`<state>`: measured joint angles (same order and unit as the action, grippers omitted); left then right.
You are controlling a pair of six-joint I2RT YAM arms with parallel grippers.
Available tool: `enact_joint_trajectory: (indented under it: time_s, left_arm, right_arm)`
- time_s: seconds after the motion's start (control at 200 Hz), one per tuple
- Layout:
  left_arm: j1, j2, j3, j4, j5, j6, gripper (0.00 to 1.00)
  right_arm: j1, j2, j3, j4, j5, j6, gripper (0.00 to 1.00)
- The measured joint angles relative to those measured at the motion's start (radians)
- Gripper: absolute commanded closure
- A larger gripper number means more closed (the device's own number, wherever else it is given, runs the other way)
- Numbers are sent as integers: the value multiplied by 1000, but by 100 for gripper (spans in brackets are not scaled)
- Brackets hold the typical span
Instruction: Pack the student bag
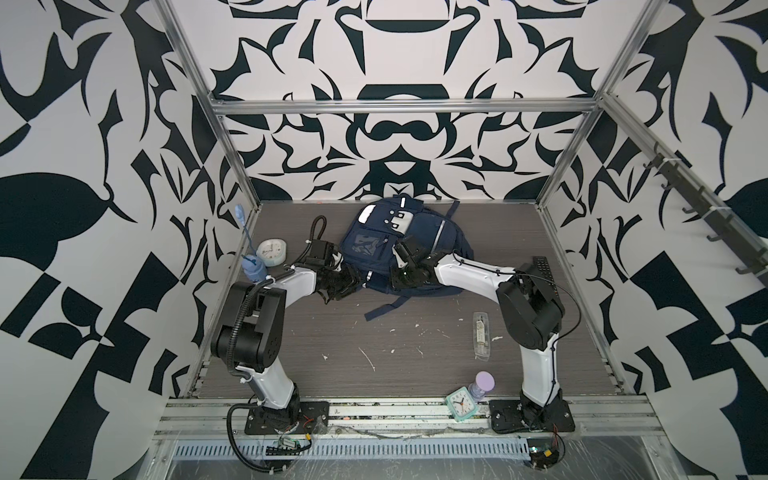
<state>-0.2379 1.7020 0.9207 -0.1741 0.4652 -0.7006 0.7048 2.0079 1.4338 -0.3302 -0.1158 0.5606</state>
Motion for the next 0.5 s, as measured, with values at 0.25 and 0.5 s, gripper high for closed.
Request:
enact_joint_trajectory:
  time_s: [0.25,0.5]
  left_arm:
    - [9,10,-13,22,9,1,43]
    - [18,21,-13,29,16,2,45]
  right_arm:
    - [4,2,-19,56,17,-16,65]
    - [6,-18,-132,221,35,-60,71]
